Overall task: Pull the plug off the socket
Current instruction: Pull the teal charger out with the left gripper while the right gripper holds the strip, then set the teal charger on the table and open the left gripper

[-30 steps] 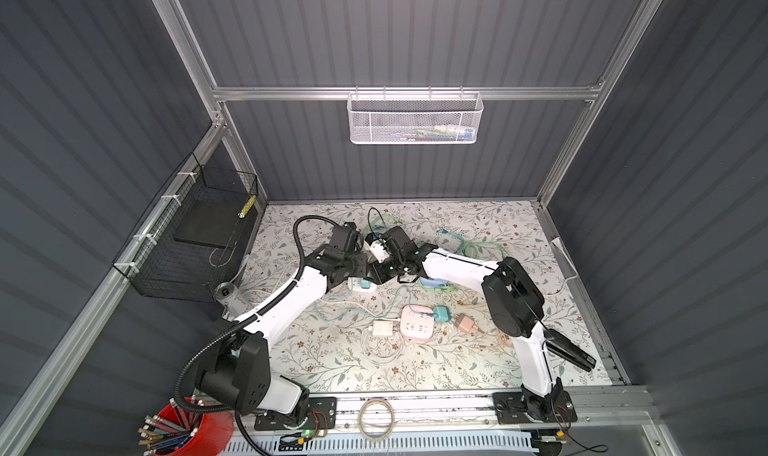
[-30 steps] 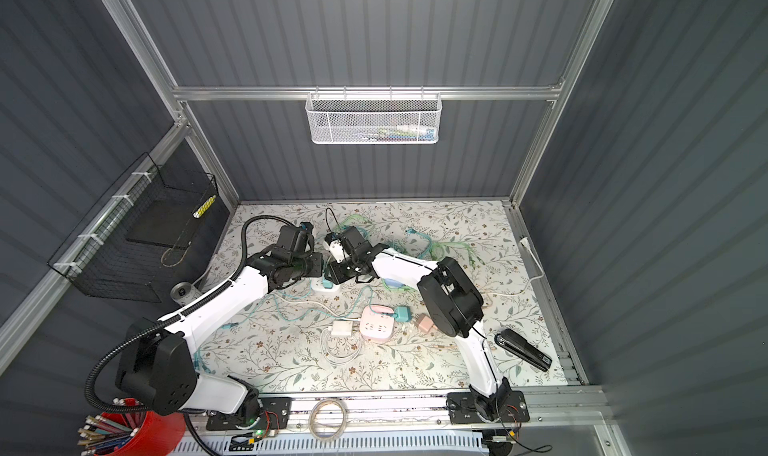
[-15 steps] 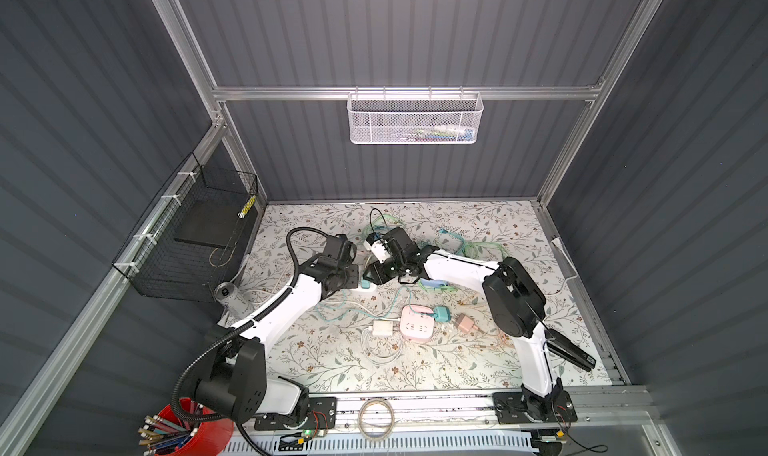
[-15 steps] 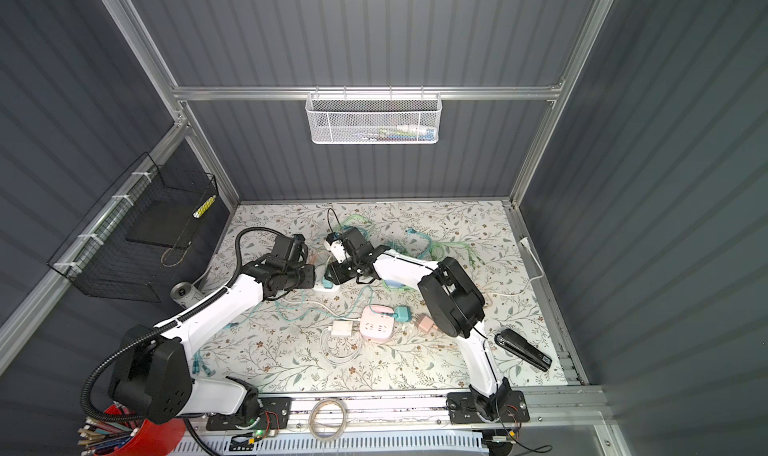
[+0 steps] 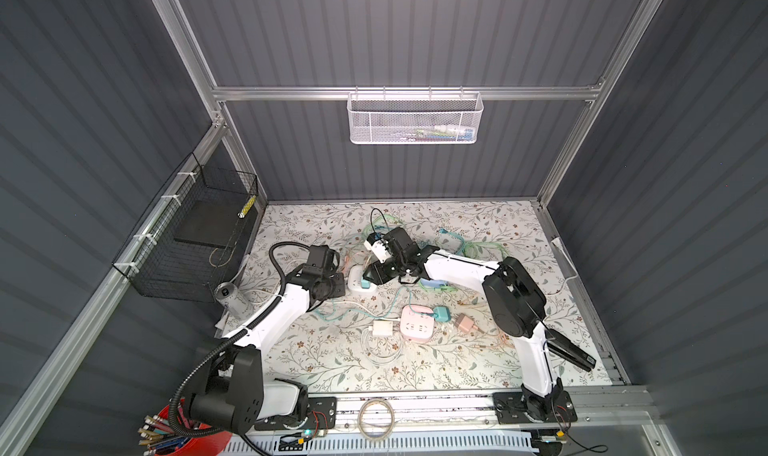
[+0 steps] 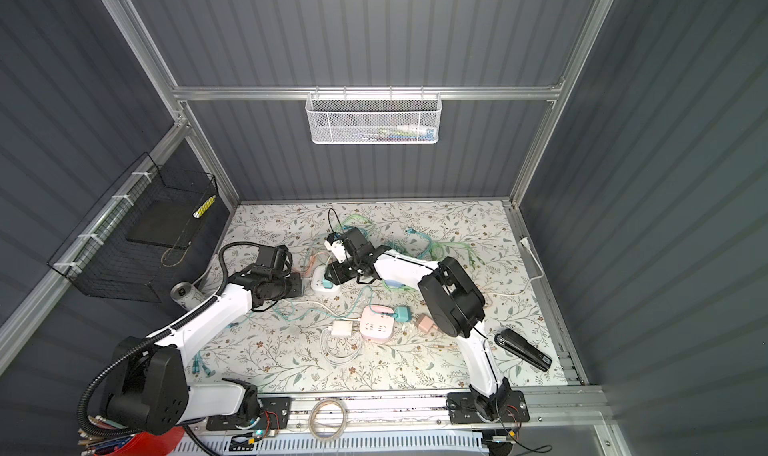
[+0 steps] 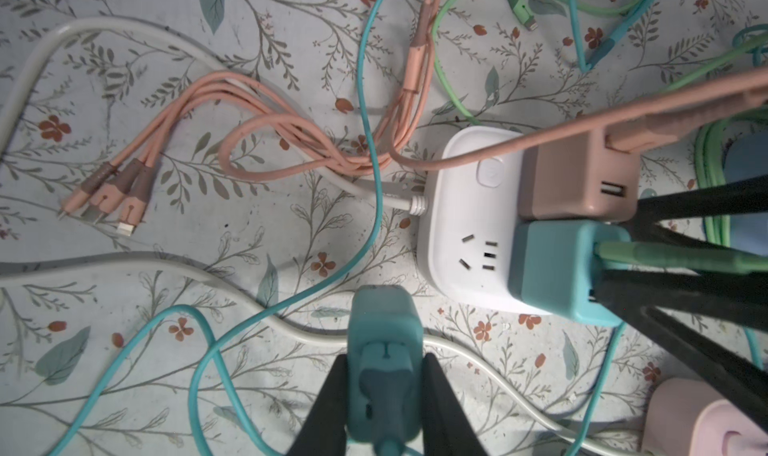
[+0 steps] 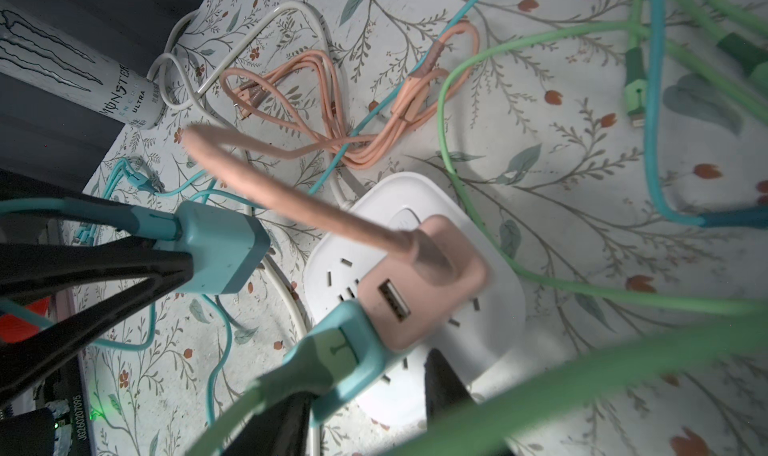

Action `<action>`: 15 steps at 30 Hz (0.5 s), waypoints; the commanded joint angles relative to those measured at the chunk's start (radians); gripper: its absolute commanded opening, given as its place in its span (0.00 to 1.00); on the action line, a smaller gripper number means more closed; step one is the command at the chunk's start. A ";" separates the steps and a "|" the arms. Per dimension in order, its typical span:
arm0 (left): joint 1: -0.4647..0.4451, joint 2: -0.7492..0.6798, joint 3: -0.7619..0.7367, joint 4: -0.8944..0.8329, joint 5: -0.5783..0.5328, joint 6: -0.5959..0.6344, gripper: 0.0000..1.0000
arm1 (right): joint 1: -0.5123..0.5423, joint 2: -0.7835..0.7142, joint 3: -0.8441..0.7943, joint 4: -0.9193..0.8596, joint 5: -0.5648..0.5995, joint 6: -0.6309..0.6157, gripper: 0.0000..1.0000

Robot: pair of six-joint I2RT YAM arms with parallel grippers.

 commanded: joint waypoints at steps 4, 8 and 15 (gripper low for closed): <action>0.046 -0.017 -0.042 0.085 0.134 -0.037 0.03 | -0.008 0.075 -0.062 -0.182 0.098 -0.006 0.46; 0.077 -0.010 -0.058 0.113 0.186 -0.042 0.03 | -0.008 0.077 -0.059 -0.182 0.093 -0.005 0.46; 0.136 -0.011 -0.092 0.155 0.294 -0.060 0.03 | -0.008 0.077 -0.059 -0.184 0.089 -0.003 0.48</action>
